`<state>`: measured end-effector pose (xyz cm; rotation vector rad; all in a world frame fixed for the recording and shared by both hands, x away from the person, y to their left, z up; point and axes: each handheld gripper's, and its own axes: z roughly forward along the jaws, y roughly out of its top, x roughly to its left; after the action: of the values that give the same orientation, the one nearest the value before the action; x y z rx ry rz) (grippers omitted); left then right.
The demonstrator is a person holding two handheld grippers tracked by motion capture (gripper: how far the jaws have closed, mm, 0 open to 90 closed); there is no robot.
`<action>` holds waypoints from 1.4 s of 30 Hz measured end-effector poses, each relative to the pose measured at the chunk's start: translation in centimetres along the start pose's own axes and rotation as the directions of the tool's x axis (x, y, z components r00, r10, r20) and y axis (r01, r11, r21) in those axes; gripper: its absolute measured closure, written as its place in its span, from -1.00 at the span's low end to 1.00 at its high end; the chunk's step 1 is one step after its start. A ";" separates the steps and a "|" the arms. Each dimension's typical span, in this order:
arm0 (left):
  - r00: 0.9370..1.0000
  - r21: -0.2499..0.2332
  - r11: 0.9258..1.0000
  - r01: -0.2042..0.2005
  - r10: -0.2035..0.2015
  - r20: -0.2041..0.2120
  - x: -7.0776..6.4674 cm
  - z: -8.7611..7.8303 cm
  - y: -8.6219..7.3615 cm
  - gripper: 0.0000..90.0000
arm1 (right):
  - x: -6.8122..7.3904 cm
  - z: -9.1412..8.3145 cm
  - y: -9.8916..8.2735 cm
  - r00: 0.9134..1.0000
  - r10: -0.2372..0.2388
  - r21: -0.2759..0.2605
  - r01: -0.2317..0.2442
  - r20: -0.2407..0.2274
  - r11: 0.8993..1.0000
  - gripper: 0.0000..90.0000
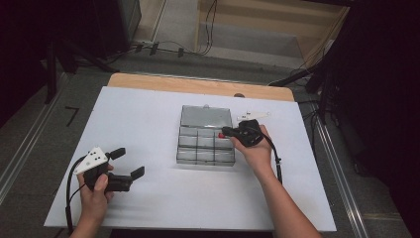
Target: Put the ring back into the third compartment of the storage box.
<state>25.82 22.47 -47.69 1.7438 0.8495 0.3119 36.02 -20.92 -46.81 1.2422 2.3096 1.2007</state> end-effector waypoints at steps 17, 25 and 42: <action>1.000 0.002 1.000 -0.003 0.003 -0.002 0.0 0.1 0.0 -1.00 | -0.2 1.3 -1.1 1.000 -0.007 0.048 0.006 0.017 0.999 0.89; 1.000 0.003 1.000 -0.004 0.004 -0.001 0.0 0.0 0.0 -1.00 | 0.2 1.8 -1.3 1.000 -0.022 0.069 0.020 0.022 0.997 0.89; 1.000 0.003 1.000 -0.006 0.006 -0.002 0.0 0.1 0.0 -1.00 | 0.3 2.5 -1.7 0.998 -0.034 0.101 0.029 0.050 0.994 0.88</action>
<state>25.84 22.44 -47.73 1.7497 0.8466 0.3160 36.26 -19.80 -49.68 1.2491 2.3682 1.0417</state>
